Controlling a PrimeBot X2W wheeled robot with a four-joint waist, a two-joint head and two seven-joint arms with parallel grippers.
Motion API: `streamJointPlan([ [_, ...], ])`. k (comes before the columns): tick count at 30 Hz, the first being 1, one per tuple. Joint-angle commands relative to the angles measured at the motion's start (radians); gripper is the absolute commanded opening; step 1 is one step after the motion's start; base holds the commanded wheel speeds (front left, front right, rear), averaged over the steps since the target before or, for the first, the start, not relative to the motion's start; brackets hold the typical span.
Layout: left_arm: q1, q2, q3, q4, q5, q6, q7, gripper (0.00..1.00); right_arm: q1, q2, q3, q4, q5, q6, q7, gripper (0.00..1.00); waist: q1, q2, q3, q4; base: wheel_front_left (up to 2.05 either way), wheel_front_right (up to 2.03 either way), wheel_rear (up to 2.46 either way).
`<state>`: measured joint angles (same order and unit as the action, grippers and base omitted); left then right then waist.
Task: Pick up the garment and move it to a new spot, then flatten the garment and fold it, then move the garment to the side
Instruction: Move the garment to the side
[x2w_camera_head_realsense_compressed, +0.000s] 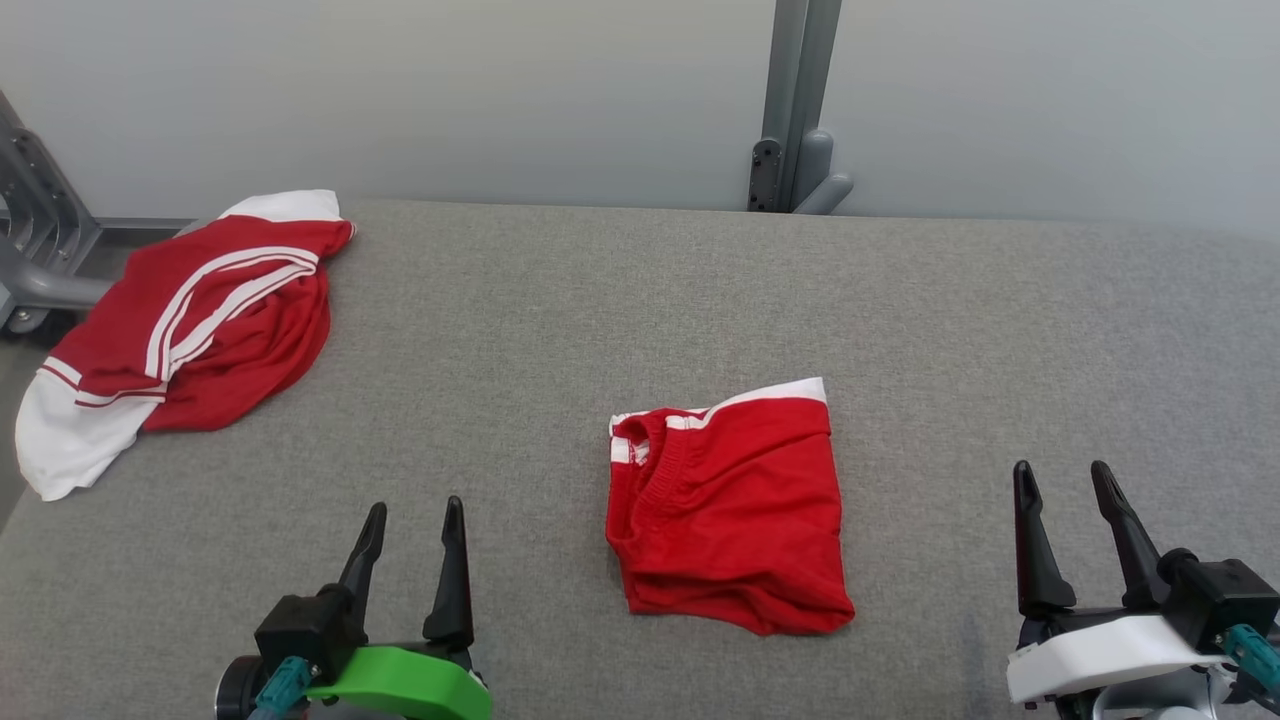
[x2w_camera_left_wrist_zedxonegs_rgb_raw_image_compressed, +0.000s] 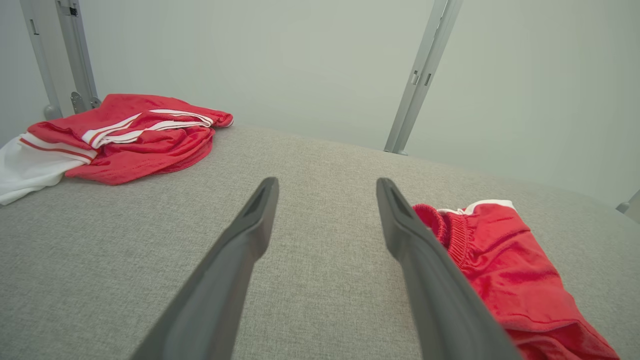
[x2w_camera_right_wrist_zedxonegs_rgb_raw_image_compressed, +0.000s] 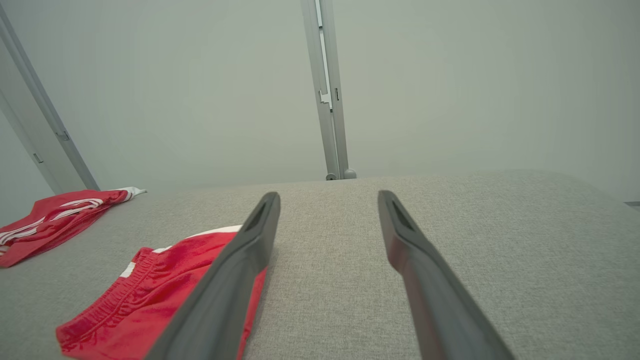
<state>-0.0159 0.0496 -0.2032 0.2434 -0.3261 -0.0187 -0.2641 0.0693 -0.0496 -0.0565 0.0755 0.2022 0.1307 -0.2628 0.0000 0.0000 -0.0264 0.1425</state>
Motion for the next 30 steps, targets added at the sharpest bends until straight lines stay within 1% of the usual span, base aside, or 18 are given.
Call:
streamJointPlan([
  [1,-0.011,0.002,0.004,0.002,0.002,-0.002,0.000,1.00,-0.003,-0.002,0.001,0.004,0.005,0.000,-0.003,1.00,0.0000,0.0000,0.000,-0.002,0.00,0.00,0.00],
  [10,-0.028,0.002,0.012,0.006,0.017,-0.004,0.000,1.00,0.001,-0.002,-0.002,0.015,0.010,0.000,-0.003,1.00,0.0000,0.0000,0.001,0.000,0.00,0.00,0.00],
  [15,-0.046,0.002,0.005,0.011,0.030,-0.005,0.000,1.00,-0.026,-0.002,0.014,0.079,-0.006,0.000,-0.003,1.00,0.0000,0.0000,0.008,0.012,0.00,0.00,0.00],
  [18,-0.052,0.002,-0.006,0.009,0.030,-0.001,0.000,1.00,-0.051,-0.001,0.030,0.114,-0.004,0.000,0.018,1.00,0.0000,0.0000,0.014,0.018,0.00,0.00,0.00],
  [21,-0.062,0.002,-0.022,0.000,0.020,0.006,0.000,1.00,-0.092,-0.002,0.060,0.159,0.000,0.000,0.076,1.00,0.0000,0.0000,0.028,0.029,0.00,0.00,0.00],
  [22,-0.065,0.002,-0.026,-0.003,0.017,0.010,0.000,1.00,-0.109,-0.002,0.069,0.172,0.017,0.000,0.103,1.00,0.0000,0.0000,0.035,0.034,0.00,0.00,0.00],
  [25,-0.077,0.002,-0.038,-0.012,0.013,0.018,0.000,1.00,-0.161,-0.006,0.097,0.205,0.019,0.000,0.195,1.00,0.0000,0.0000,0.061,0.050,0.00,0.00,0.00],
  [30,-0.100,0.002,-0.054,-0.017,0.026,0.025,0.000,1.00,-0.243,-0.049,0.133,0.254,0.095,0.000,0.329,1.00,0.0000,0.0000,0.103,0.084,0.00,0.00,0.00],
])
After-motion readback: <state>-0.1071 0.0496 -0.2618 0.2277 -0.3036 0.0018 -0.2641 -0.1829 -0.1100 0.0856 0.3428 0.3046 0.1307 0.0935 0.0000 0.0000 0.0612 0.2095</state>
